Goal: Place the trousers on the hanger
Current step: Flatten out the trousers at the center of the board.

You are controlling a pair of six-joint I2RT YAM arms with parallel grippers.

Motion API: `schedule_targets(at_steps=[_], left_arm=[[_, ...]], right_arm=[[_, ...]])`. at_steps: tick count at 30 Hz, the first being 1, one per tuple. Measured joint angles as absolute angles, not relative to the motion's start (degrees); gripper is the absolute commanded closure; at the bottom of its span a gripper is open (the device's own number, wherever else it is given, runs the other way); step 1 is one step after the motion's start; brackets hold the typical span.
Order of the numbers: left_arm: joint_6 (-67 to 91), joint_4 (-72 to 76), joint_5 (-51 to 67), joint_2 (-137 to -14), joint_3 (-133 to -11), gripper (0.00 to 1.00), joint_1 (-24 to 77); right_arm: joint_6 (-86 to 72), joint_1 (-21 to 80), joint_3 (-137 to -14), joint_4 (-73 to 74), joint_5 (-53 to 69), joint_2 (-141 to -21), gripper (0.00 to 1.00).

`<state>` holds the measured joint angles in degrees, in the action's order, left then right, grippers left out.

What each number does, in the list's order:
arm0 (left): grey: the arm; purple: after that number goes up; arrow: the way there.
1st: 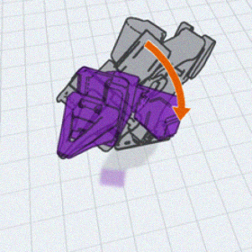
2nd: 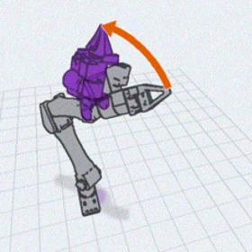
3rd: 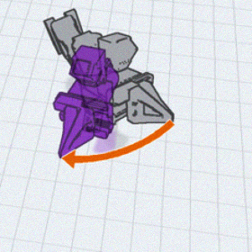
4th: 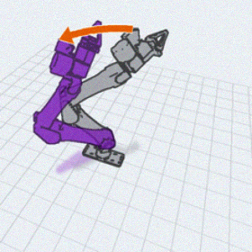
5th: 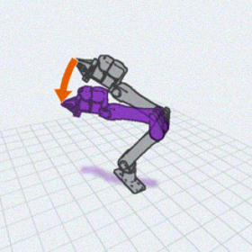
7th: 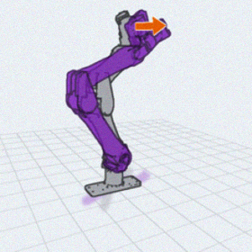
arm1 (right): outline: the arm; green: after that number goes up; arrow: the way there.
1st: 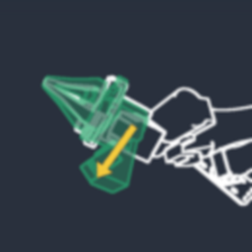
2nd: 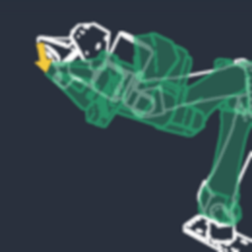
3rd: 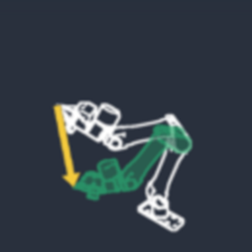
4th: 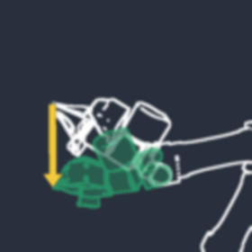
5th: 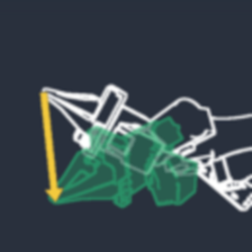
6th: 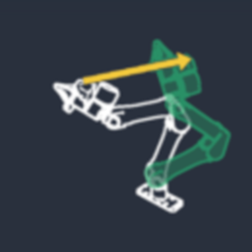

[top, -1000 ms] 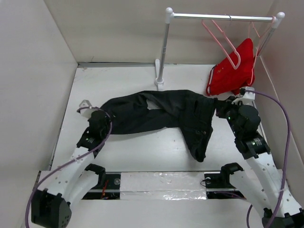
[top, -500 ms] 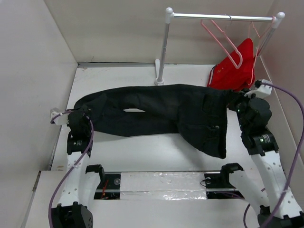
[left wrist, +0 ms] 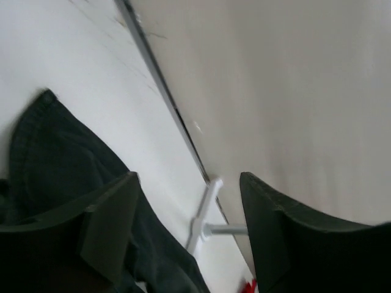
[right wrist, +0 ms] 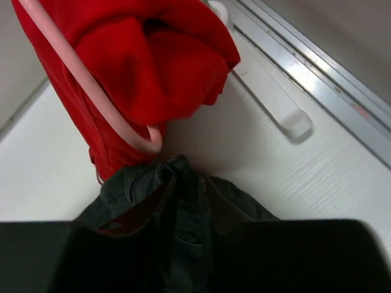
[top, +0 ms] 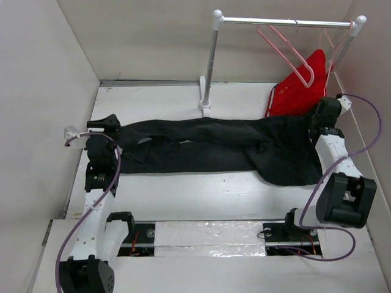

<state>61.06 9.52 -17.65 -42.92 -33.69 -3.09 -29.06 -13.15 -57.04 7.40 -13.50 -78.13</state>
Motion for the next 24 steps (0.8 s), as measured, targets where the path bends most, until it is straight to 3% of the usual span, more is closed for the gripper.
schedule_targets(at_steps=[2, 3, 8, 10, 11, 12, 16, 20, 23, 24], left_arm=[[58.9, 11.9, -14.6, -43.2, -33.6, 0.46, -0.7], [58.0, 13.5, -12.8, -43.6, -33.4, 0.49, 0.8], [52.4, 17.8, -7.6, -49.1, -31.7, 0.51, 13.1], [50.6, 17.2, -8.5, -50.8, -29.6, 0.51, 19.0], [49.9, 16.4, -9.5, -51.5, -28.7, 0.50, 21.8], [49.3, 15.7, -10.3, -52.2, -28.1, 0.48, 24.1], [47.6, 12.8, -15.9, -56.7, -27.7, 0.40, 34.7], [47.6, 8.8, -21.2, -60.1, -27.4, 0.34, 42.1], [47.9, 6.7, -22.7, -61.5, -27.0, 0.31, 44.4], [48.0, 6.2, -23.0, -62.1, -27.0, 0.30, 44.8]], right_arm=[[-29.1, -13.0, -58.0, 6.5, -12.8, -79.7, 0.26], [-29.3, -12.7, -57.9, 6.1, -12.4, -79.6, 0.22], [-29.3, -8.0, -53.2, 1.9, -12.6, -70.6, 0.21], [-28.6, -4.7, -50.9, 0.7, -13.0, -64.9, 0.57], [-28.1, -2.9, -49.6, -0.1, -13.1, -61.9, 0.95], [-27.7, -1.3, -48.4, -0.6, -13.1, -58.9, 1.00], [-26.7, 7.5, -44.7, -2.1, -10.4, -51.4, 1.00], [-23.4, 20.8, -40.6, -1.8, -7.2, -51.6, 1.00], [-22.3, 29.3, -37.3, 1.6, -7.6, -55.0, 0.84], [-22.3, 31.0, -35.7, 3.2, -8.1, -55.6, 0.66]])
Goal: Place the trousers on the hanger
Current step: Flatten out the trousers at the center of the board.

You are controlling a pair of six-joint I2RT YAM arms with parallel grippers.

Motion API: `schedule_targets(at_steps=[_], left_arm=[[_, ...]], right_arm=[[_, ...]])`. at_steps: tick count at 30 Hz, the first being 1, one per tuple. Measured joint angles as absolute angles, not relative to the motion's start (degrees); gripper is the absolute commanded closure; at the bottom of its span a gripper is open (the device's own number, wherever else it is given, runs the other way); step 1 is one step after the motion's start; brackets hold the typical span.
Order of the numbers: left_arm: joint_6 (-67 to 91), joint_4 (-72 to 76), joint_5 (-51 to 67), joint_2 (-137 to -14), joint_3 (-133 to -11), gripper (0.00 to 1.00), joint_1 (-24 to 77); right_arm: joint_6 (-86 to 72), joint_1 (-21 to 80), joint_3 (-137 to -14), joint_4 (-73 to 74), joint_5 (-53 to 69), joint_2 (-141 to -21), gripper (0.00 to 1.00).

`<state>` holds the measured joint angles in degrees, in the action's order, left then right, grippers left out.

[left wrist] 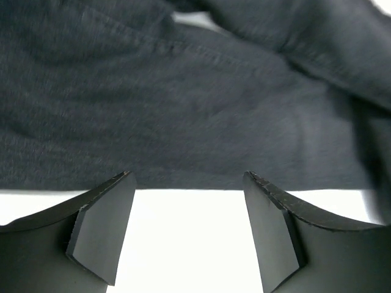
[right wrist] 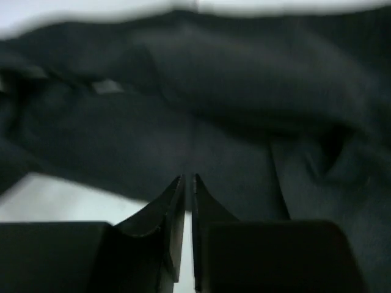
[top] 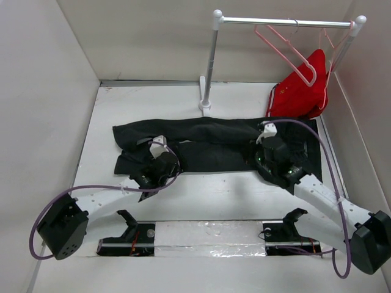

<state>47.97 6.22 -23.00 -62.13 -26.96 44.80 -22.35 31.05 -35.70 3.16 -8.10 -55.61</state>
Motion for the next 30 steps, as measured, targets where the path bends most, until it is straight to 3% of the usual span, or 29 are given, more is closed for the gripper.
schedule_targets(at_steps=[2, 3, 5, 15, 18, 21, 22, 23, 27, 30], left_arm=[[48.3, 5.6, -23.6, -63.6, -27.0, 0.27, 45.7], [48.6, 5.3, -24.1, -64.4, -27.0, 0.27, 46.0], [49.0, 4.8, -24.8, -66.0, -26.9, 0.23, 46.5], [55.2, 8.8, -26.3, -70.2, -23.5, 0.27, 44.6], [56.1, 10.5, -26.0, -70.1, -22.9, 0.35, 42.2], [56.3, 10.9, -25.4, -70.4, -22.9, 0.74, 40.6], [56.2, 11.1, -25.1, -70.4, -22.9, 0.92, 40.0], [56.1, 11.1, -24.9, -70.4, -22.9, 1.00, 39.7], [55.5, 7.5, -24.5, -66.4, -22.9, 1.00, 39.3], [55.2, 1.3, -25.6, -55.9, -22.9, 1.00, 39.3]], right_arm=[[-23.0, 31.9, -32.4, 6.3, -9.5, -55.8, 0.52], [-23.6, 31.6, -31.0, 7.7, -10.6, -55.6, 0.40], [-24.6, 30.1, -28.3, 9.5, -12.5, -54.2, 0.33], [-24.9, 26.2, -26.7, 6.8, -10.5, -52.3, 0.32], [-24.7, 27.1, -28.1, 6.0, -10.4, -55.9, 0.32], [-24.4, 27.4, -29.5, 5.3, -10.4, -60.0, 0.32], [-24.4, 27.4, -29.6, 4.8, -10.4, -61.1, 0.32], [-24.4, 27.4, -29.6, 4.5, -10.3, -62.0, 0.32], [-24.3, 27.4, -29.6, 4.4, -9.8, -63.4, 0.33], [-24.1, 27.4, -30.4, 4.7, -9.8, -62.3, 0.33]])
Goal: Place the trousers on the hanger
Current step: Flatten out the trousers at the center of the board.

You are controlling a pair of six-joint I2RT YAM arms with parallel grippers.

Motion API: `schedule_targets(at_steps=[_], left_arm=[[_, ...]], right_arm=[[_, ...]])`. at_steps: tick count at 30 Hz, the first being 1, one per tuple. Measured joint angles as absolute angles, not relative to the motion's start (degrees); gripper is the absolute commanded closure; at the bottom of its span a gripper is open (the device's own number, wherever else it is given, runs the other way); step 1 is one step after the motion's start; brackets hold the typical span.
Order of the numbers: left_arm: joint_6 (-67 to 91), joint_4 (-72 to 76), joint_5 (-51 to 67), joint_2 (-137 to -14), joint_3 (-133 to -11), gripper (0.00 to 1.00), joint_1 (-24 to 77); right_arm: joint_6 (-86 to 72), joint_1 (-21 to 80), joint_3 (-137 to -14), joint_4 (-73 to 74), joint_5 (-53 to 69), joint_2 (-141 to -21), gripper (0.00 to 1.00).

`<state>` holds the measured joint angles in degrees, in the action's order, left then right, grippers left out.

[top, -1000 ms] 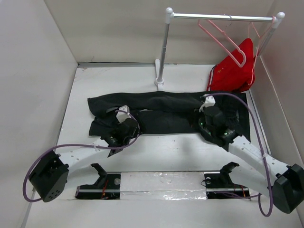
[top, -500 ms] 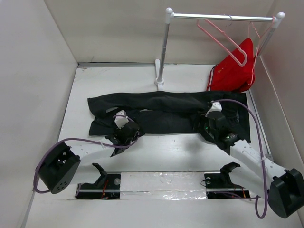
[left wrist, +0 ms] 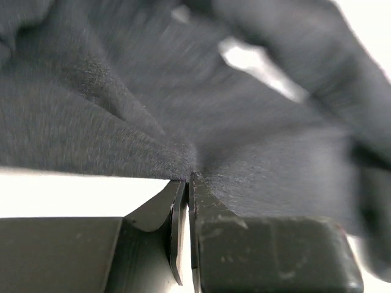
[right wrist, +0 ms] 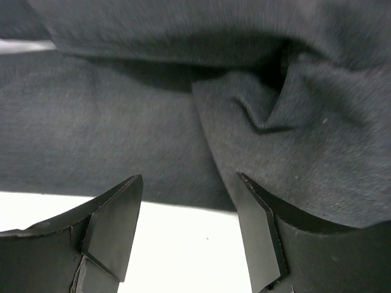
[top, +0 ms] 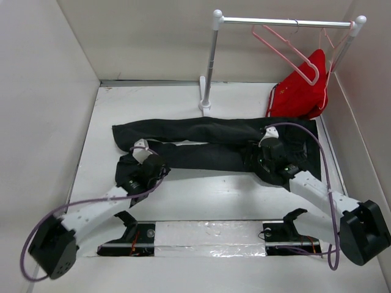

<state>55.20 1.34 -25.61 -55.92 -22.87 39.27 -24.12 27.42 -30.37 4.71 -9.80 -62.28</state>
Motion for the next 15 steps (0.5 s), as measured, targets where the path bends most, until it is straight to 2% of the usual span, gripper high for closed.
schedule_targets(at_steps=[5, 6, 7, 8, 11, 13, 15], left_arm=[[55.0, -9.7, -27.0, -40.1, -24.9, 1.00, 38.8], [55.0, -12.3, -27.0, -38.6, -25.7, 0.97, 38.5], [55.0, -14.5, -27.0, -37.6, -26.3, 0.89, 38.4], [55.2, -16.7, -27.0, -37.1, -26.9, 0.87, 38.5], [56.4, -22.4, -26.5, -36.7, -28.2, 0.91, 40.1], [57.6, -26.6, -26.8, -36.6, -29.7, 0.99, 41.6], [58.6, -30.3, -27.5, -35.5, -31.3, 0.93, 42.7]], right_arm=[[-23.6, 27.4, -32.6, 5.9, -9.8, -58.7, 0.33], [-23.5, 27.4, -32.8, 6.1, -9.8, -58.0, 0.33], [-23.5, 27.4, -32.9, 6.4, -9.8, -57.4, 0.33], [-23.5, 27.4, -33.0, 6.7, -9.8, -56.9, 0.32], [-23.5, 27.3, -33.0, 8.0, -9.9, -56.2, 0.32], [-23.4, 26.9, -33.0, 9.0, -10.0, -56.0, 0.33], [-23.2, 26.6, -33.0, 9.8, -10.1, -55.5, 0.32]])
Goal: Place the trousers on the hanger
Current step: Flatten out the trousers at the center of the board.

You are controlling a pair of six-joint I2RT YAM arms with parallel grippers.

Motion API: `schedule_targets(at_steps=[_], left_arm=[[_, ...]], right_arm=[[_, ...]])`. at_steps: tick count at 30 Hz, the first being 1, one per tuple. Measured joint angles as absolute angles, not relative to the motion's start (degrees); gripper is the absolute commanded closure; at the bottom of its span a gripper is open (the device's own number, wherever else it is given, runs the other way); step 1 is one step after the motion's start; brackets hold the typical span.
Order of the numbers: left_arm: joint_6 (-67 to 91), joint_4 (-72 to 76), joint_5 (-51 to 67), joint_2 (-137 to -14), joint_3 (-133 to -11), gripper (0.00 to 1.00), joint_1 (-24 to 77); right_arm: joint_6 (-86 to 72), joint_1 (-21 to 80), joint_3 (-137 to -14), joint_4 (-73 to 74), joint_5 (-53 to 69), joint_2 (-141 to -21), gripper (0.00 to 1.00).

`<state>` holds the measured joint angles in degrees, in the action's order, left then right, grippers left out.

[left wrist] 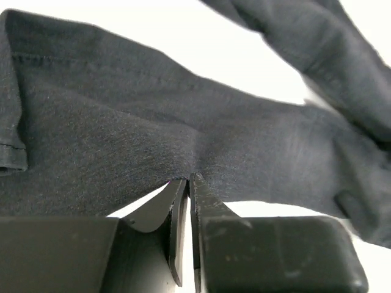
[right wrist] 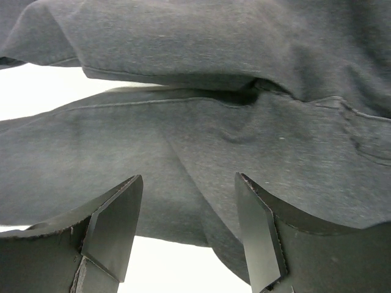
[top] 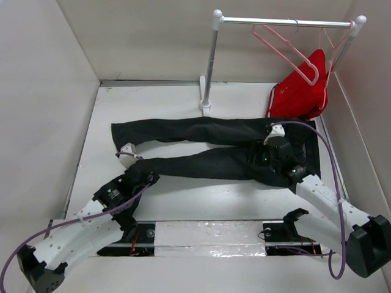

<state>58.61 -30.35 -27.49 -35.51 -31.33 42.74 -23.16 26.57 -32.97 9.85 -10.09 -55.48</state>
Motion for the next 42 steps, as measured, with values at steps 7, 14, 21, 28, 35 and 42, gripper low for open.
schedule_targets(at_steps=[7, 14, 21, 28, 35, 42], left_arm=[[59.2, -33.3, -33.6, -28.1, -35.9, 0.44, 43.1], [59.6, -26.4, -39.9, -36.9, -33.8, 0.37, 42.4], [59.8, -7.3, -37.7, -46.3, -29.3, 0.34, 22.5], [61.6, 4.9, -26.7, -61.6, -29.5, 0.25, 3.8], [64.2, 9.7, -19.2, -62.9, -27.3, 0.16, 3.3], [66.6, 14.8, -16.6, -74.5, -29.6, 0.21, 3.3]], right_arm=[[-21.1, 26.3, -34.4, 9.8, -8.5, -54.8, 0.49], [-20.3, 31.4, -36.3, 6.2, -5.1, -61.9, 0.95], [-19.2, 40.6, -39.8, 3.9, -5.0, -68.6, 0.80], [-18.5, 43.1, -38.8, 2.2, -5.3, -67.5, 0.33], [-17.7, 43.2, -37.4, 1.7, -5.2, -65.1, 0.24], [-17.7, 43.2, -37.4, 1.2, -4.7, -64.8, 0.25]])
